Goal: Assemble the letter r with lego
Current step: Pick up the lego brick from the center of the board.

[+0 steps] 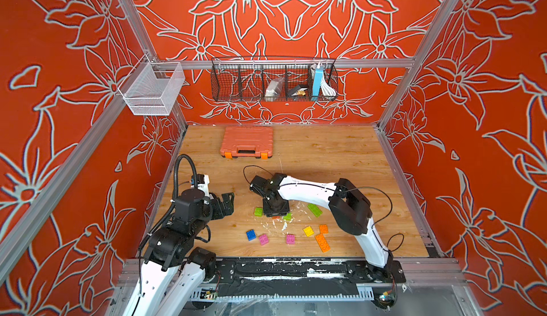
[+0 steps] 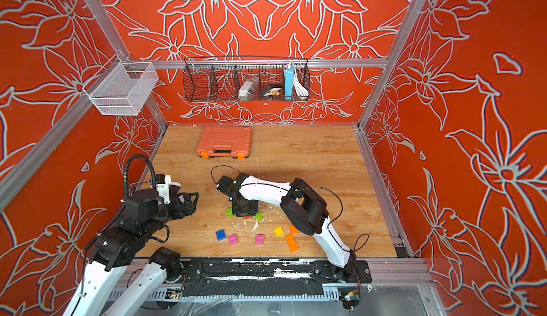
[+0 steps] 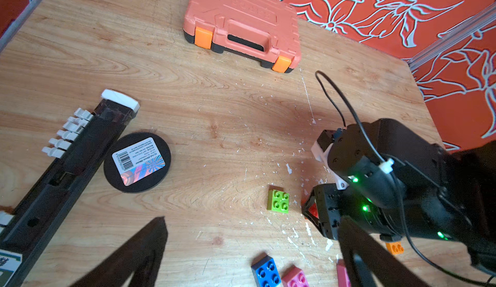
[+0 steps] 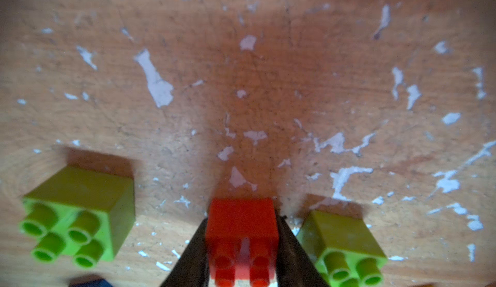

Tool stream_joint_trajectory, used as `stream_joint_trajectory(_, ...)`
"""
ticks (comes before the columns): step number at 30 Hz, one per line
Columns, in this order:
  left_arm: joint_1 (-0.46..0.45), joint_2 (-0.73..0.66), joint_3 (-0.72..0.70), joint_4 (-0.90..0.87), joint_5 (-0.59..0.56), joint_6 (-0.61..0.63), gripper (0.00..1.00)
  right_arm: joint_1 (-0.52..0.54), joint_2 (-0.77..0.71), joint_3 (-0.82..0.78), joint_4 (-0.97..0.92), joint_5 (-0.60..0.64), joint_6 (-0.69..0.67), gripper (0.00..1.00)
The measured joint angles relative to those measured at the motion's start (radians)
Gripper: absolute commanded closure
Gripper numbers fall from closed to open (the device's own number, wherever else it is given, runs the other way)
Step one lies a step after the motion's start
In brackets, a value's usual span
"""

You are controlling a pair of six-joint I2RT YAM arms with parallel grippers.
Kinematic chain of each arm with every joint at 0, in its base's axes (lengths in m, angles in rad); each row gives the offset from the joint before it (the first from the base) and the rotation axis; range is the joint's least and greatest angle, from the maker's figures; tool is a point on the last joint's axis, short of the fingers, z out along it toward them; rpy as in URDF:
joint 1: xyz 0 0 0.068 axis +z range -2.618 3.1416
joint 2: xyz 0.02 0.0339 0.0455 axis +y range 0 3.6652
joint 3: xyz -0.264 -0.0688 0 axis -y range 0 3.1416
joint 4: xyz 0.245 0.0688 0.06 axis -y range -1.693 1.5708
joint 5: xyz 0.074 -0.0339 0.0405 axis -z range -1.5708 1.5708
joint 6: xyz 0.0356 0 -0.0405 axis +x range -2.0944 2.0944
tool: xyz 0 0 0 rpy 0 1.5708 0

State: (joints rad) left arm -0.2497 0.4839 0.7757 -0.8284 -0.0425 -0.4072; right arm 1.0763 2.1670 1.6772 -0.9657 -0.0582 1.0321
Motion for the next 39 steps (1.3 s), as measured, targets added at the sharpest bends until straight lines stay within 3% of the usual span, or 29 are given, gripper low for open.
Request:
stream_joint_trajectory(11, 0.000, -0.010, 0.000, 0.001, 0.000, 0.003, 0.00, 0.000, 0.007, 0.039, -0.042, 0.026, -0.015, 0.55)
stream_joint_trajectory(25, 0.000, -0.011, 0.000, 0.001, 0.000, 0.003, 0.00, 0.000, 0.007, 0.050, -0.054, 0.039, -0.026, 0.59)
stream_joint_trajectory(30, 0.000, -0.011, 0.000, 0.001, 0.000, 0.003, 0.01, 0.000, 0.007, 0.050, -0.056, 0.040, -0.030, 0.73)
stream_joint_trajectory(35, 0.000, -0.011, 0.000, 0.001, 0.000, 0.003, 0.00, 0.000, 0.007, 0.050, -0.056, 0.039, -0.048, 0.97)
stream_joint_trajectory(39, -0.003, -0.011, 0.000, 0.001, 0.000, 0.002, 0.00, 0.000, 0.006, 0.047, -0.055, 0.041, -0.079, 1.00)
